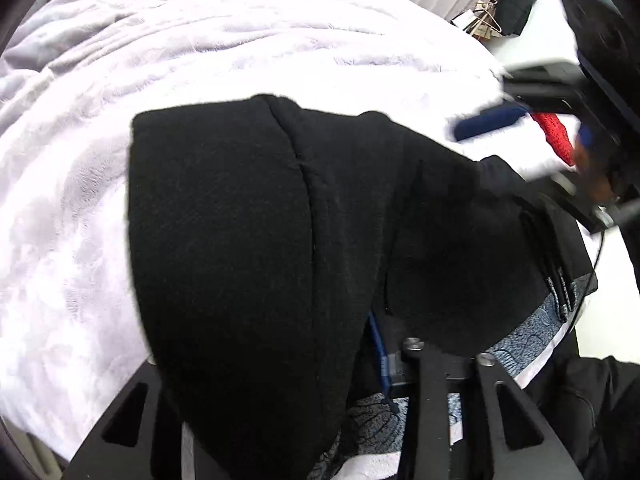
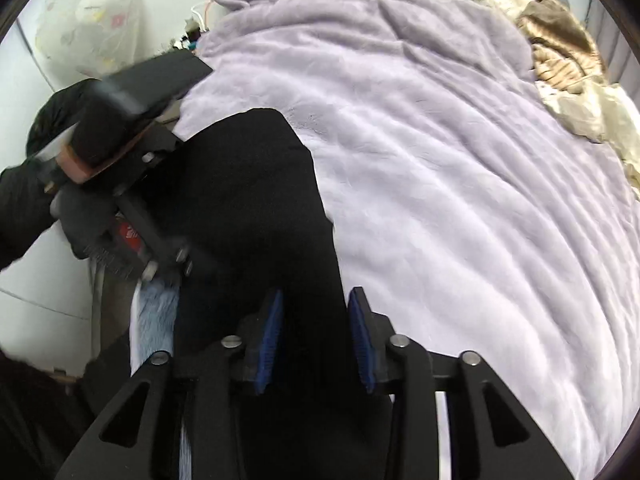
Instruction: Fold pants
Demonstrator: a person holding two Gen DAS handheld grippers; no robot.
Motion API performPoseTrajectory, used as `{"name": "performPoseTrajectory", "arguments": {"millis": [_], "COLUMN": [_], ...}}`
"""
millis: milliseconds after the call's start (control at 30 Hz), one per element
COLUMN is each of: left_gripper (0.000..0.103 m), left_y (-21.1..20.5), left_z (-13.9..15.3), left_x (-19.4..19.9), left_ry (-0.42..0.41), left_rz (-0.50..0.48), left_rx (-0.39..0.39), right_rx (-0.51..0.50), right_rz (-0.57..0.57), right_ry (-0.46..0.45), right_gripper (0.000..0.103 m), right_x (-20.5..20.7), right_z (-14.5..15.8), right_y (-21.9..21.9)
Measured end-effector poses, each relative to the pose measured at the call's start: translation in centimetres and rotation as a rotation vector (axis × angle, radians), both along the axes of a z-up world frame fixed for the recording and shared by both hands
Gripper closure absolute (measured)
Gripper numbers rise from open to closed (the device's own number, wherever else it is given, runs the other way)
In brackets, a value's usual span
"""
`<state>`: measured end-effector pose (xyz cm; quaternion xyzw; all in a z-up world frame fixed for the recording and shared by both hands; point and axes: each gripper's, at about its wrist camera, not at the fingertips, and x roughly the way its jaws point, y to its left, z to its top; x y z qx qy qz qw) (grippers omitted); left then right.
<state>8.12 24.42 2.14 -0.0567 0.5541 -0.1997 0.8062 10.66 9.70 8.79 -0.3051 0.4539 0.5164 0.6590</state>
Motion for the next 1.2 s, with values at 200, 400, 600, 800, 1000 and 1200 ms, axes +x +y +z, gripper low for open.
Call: {"name": "performPoseTrajectory", "arguments": {"millis": [200,400,600,800,1000,1200], "left_gripper": [0.069,0.071,0.072,0.074,0.077,0.077], "left_y": [-1.2,-3.0,-5.8,-7.5,-6.9,-11.7], "left_z": [2.6,6.3,9.7,9.0,8.7,12.4], "left_x": [-0.7,-2.6,-4.0,-2.9,-2.5,-4.3], "left_ry": [0.013,0.005,-0.035,-0.030,0.032,-0.034], "left_rz": [0.040,0.080,0.079,0.065,0.119,0.063], "left_rx": [0.028,0.022,0.071,0.141,0.124,0.118], "right_rx": [-0.168,-0.185,-0.162,-0.210,-0.183,0.010], "right_rz": [-0.007,-0.118,0.063,-0.005,-0.098,-0.307], "right_ry": [-0.078,0.025,-0.080,0.023,-0.080,-0.185], "right_gripper": [0.015,0.019,0.028,0.008,0.007,0.006], "right_x": [-3.3,-4.5,-8.0,-3.7,-3.4,-6.4], "right_z": [-2.6,-6.1,-3.7,-7.8,-4.4,2.5], "right_y": [-7.6,-8.5,-9.4,-9.8,-11.0,-21.3]}}
